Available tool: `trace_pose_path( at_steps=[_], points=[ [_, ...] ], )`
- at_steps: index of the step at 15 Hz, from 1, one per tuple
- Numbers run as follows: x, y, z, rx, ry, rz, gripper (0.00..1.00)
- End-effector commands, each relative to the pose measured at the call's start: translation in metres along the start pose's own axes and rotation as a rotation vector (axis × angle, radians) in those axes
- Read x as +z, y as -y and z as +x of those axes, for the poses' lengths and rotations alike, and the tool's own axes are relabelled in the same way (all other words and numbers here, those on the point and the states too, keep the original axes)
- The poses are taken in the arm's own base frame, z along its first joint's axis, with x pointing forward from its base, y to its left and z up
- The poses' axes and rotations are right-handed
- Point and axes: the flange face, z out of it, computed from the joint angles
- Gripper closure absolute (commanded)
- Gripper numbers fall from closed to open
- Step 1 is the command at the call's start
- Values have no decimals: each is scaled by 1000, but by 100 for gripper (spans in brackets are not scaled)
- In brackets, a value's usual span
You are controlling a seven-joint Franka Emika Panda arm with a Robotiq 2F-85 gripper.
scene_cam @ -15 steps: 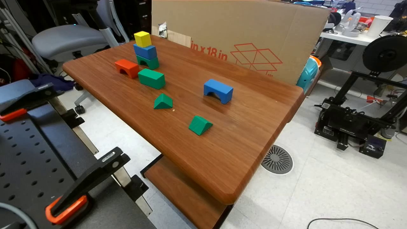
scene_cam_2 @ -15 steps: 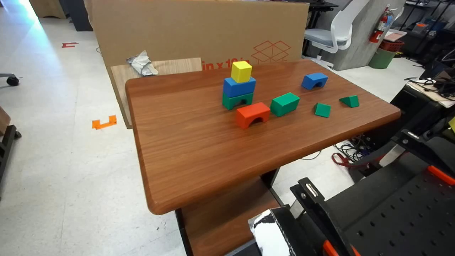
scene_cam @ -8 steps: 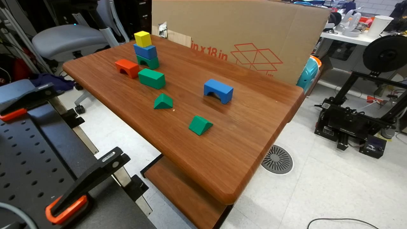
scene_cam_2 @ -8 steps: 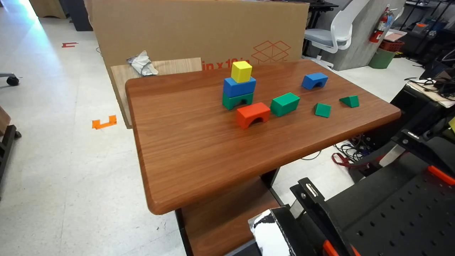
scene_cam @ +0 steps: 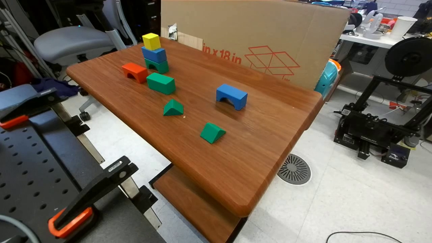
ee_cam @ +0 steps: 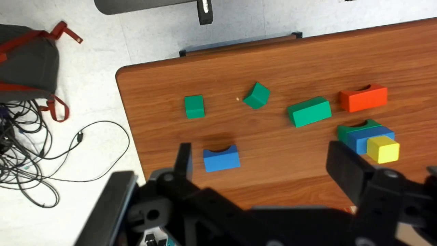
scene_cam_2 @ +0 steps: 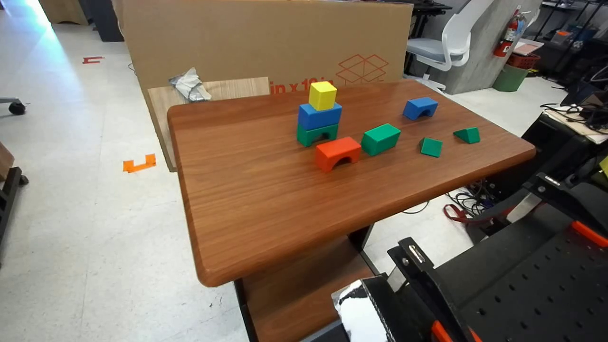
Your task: Put one green triangular block on the yellow block
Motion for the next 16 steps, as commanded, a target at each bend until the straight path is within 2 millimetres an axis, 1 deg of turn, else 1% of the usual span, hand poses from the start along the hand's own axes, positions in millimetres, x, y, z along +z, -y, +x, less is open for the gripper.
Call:
trace_pose_path(
  at_steps=[1, 6, 9, 12, 16],
  points=[
    [40, -5, 32, -5, 22, -26, 0],
    [98, -12, 55, -9, 96, -55, 0],
    [129, -18, 67, -33, 94, -78, 0],
    [151, -30, 76, -49, 105, -95, 0],
    [179, -42, 81, -50, 144, -103, 0]
  ],
)
